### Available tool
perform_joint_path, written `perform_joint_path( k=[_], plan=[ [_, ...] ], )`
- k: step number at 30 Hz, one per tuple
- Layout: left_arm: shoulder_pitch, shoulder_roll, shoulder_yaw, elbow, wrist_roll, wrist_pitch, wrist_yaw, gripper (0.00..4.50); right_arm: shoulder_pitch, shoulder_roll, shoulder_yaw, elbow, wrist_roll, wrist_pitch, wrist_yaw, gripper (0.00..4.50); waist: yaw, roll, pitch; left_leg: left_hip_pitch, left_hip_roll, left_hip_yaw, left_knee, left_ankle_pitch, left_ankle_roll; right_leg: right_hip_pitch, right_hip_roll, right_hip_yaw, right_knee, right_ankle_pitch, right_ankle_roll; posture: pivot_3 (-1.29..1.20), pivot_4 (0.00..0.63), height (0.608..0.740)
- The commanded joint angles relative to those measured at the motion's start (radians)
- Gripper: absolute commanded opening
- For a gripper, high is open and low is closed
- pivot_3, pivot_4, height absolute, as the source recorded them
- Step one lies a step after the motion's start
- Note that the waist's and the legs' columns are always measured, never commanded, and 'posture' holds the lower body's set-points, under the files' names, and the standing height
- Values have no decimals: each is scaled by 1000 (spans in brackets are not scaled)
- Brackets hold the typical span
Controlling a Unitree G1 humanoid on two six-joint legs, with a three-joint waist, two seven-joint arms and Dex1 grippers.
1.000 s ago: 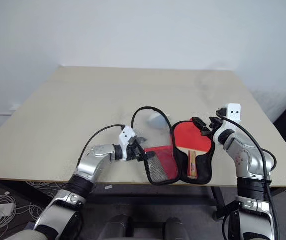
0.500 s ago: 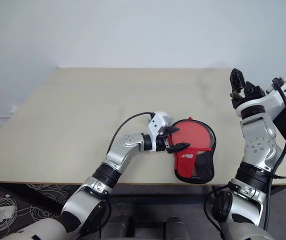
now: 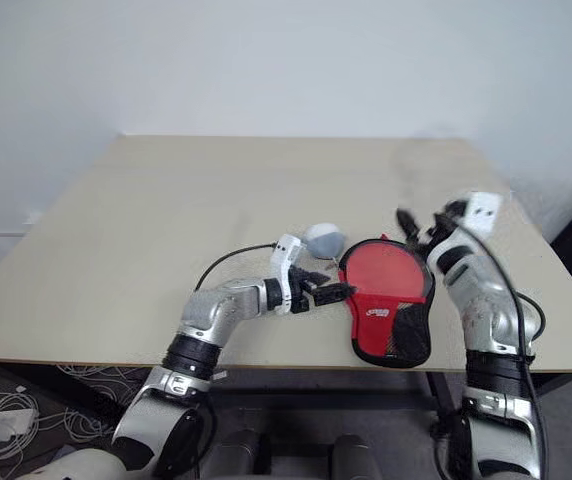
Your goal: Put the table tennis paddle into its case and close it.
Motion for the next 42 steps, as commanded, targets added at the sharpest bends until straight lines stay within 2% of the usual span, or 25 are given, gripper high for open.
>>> perform_joint_path(
  k=[1,4,7,15,26,29,37,42],
  plan=[
    [-33,-5,-3,8,-36,83,5,4500,-4,-105,22,17,-53,-54,133,4447,0,0,0,0,-1,0,1,0,0,0,0,0,0,0,0,0,0,716],
    [-51,-10,-12,46,-32,90,10,4500,-9,-152,12,54,-71,-75,175,4447,0,0,0,1,-1,0,3,0,0,1,-1,0,0,0,0,0,0,716],
    [-87,-41,44,104,-66,127,26,4500,-23,-174,-7,86,-87,-95,177,4447,1,-1,0,2,-1,-1,3,0,0,1,-1,0,0,0,0,0,0,716],
    [-202,-148,165,329,-101,109,89,4500,-12,-147,-50,68,-96,-82,121,4447,2,-2,1,1,-3,-1,4,0,0,2,-1,0,-1,0,1,0,0,716],
    [-308,-266,125,526,-106,41,67,4500,-3,-115,-87,62,-95,-65,40,4447,3,-2,1,1,-4,-2,7,0,0,4,-2,0,-1,1,1,0,0,716],
    [-313,-276,115,537,-111,47,55,4500,-4,-111,-91,61,-94,-60,30,4447,2,-2,1,1,-5,-2,7,0,0,4,-2,0,-1,1,1,0,0,716],
    [-291,-279,84,470,-182,206,14,4500,-9,-97,-99,62,-96,-66,11,4447,1,-2,1,-1,-5,-2,4,-1,1,1,-2,1,-1,0,3,0,0,716],
    [-289,-282,74,508,-169,139,40,4500,-20,-88,-94,68,-97,-69,4,4447,1,-2,1,0,-5,-2,4,-1,1,1,-2,1,-1,0,3,0,0,716]
  ],
)
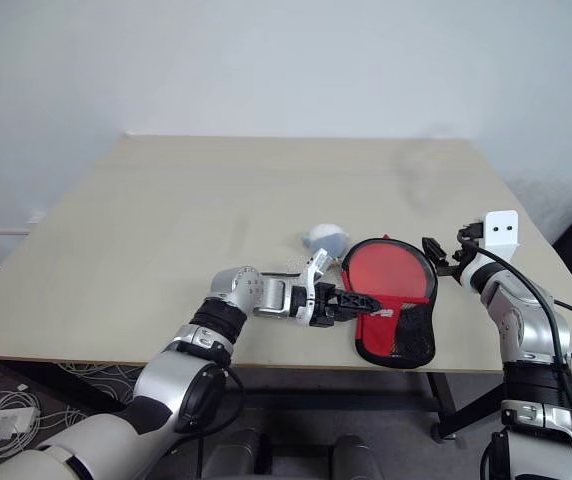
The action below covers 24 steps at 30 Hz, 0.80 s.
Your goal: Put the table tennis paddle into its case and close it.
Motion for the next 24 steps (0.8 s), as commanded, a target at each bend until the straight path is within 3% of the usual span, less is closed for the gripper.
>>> perform_joint_path(
  k=[1,3,7,17,24],
  plan=[
    [-14,-159,-6,36,6,-59,26,4500,-30,8,-17,-25,-1,-16,-7,4447,0,0,0,0,0,0,1,0,0,0,0,0,0,0,0,0,0,716],
    [-18,-161,11,64,-4,-71,37,4500,-33,12,-14,-23,-5,-19,-9,4447,0,0,0,1,0,0,2,0,0,1,0,0,0,0,0,0,0,716],
    [-19,-159,29,69,-36,-77,39,3601,-35,19,-8,-24,-11,-27,-2,4500,-1,0,0,1,0,0,4,0,0,2,0,0,0,2,1,0,0,716],
    [-5,-151,46,69,-59,-75,41,153,-36,34,-22,-14,-20,-26,-25,4500,-1,0,0,0,0,0,2,0,0,-1,0,1,0,2,2,0,0,716],
    [13,-94,44,69,-27,-124,74,30,-35,39,-21,-9,-21,-25,-35,4500,-1,0,0,0,0,0,2,0,0,-1,0,1,-1,3,2,0,0,716]
  ],
)
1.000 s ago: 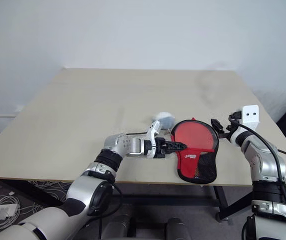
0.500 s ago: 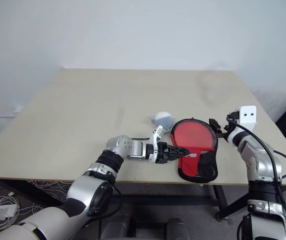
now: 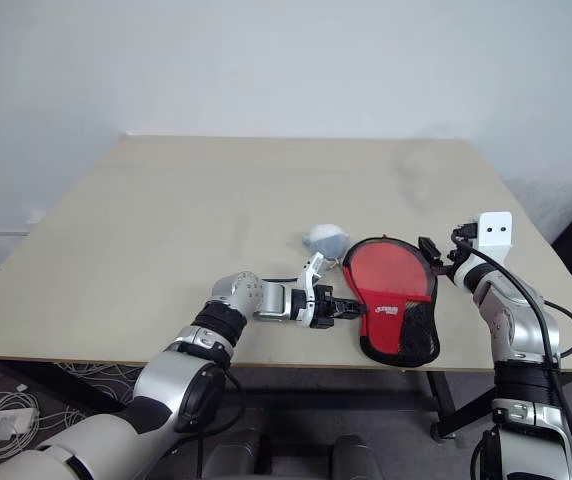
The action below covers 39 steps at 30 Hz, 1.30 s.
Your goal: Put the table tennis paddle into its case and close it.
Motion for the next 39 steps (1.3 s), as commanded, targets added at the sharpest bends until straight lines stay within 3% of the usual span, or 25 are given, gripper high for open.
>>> perform_joint_path(
  k=[1,7,16,21,27,31,37,39],
  plan=[
    [16,-80,24,-25,-9,-9,9,30,-26,3,-18,-13,-3,-18,-9,4500,0,0,0,0,0,0,0,0,0,0,0,0,0,0,0,0,0,716],
    [80,8,89,-178,-65,177,53,30,-24,10,-14,-23,-3,-11,-15,4500,-2,0,0,0,0,0,0,0,0,0,0,0,0,0,0,0,0,716],
    [229,157,258,-563,-165,543,161,30,-34,13,-4,-17,-9,-11,-7,4500,-21,1,0,1,0,0,-5,0,0,0,1,2,1,0,0,0,0,716],
    [327,221,239,-680,-311,567,235,30,-39,14,3,-10,-11,-14,-2,4500,-22,0,0,3,0,0,-4,0,0,1,1,2,1,0,0,0,0,716],
    [462,378,230,-764,-504,567,337,30,-52,14,12,2,-23,-16,10,4500,-28,0,0,4,1,0,-6,0,0,0,1,2,2,1,-2,0,0,716],
    [465,381,234,-765,-520,567,386,1000,-61,21,18,9,-27,-18,12,4500,-26,0,-1,4,1,0,-5,0,0,0,1,2,2,1,-2,0,0,716],
    [426,392,257,-730,-495,567,412,3113,-81,26,29,25,-28,-25,22,4500,-21,0,-1,4,1,0,-3,0,0,1,0,2,1,3,-2,0,0,716],
    [410,436,235,-754,-479,552,369,3743,-86,27,27,23,-22,-21,26,4500,-22,0,-1,4,1,0,-4,0,0,1,0,1,1,5,-3,0,0,716]
  ],
)
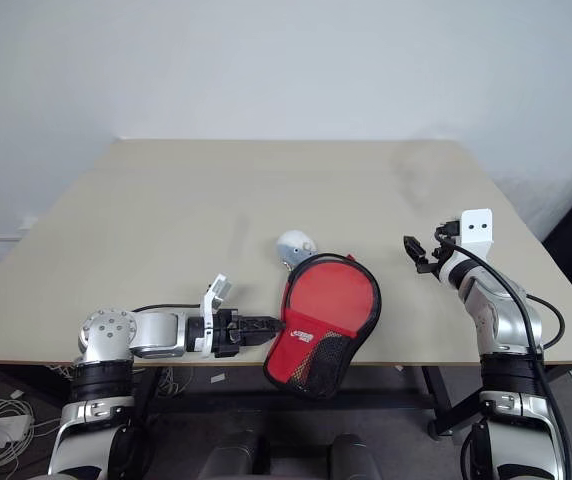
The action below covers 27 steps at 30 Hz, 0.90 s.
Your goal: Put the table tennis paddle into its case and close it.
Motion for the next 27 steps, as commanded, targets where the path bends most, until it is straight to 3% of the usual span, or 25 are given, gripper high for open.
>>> perform_joint_path(
  k=[1,6,9,14,17,20,24,27],
  plan=[
    [-44,103,-40,-56,59,-43,-69,3743,-43,-7,-15,-20,7,-14,13,4500,-3,0,0,0,0,0,-1,0,0,-1,0,0,0,1,-1,0,0,716],
    [-56,272,-302,-208,195,-299,-362,3743,-83,7,-15,-22,35,32,29,4500,-23,1,0,1,0,-1,-5,0,0,-3,0,-2,-1,4,-4,0,0,716],
    [-73,281,-397,-227,283,-446,-457,3743,-113,9,-4,-17,32,46,40,4500,-24,1,0,0,0,1,-5,0,0,-3,-2,-2,-3,4,-4,0,0,716],
    [-126,181,-477,-188,381,-618,-521,3743,-179,23,3,10,41,72,49,4500,-20,1,0,-1,0,1,-5,0,0,-3,-2,-2,-4,4,-4,0,0,716],
    [-153,76,-586,-103,538,-768,-480,3743,-218,43,11,51,32,61,46,4500,-16,1,0,-1,0,1,-4,0,0,-2,-2,-2,-4,3,-3,0,0,716],
    [-166,-27,-606,-22,596,-800,-430,3743,-235,56,17,65,35,63,54,4500,-16,1,0,-2,0,1,-3,0,0,-2,-1,-1,-4,3,-2,0,0,716],
    [-162,-88,-649,49,681,-859,-422,3743,-251,69,25,87,36,77,59,4500,-18,1,0,-2,0,0,-3,0,0,-2,1,1,-3,2,-1,0,0,716],
    [-150,-72,-718,97,793,-914,-417,3743,-281,86,53,108,34,85,81,4500,-21,1,0,-2,0,0,-3,0,0,-2,1,1,-3,2,-1,0,0,716]
  ],
)
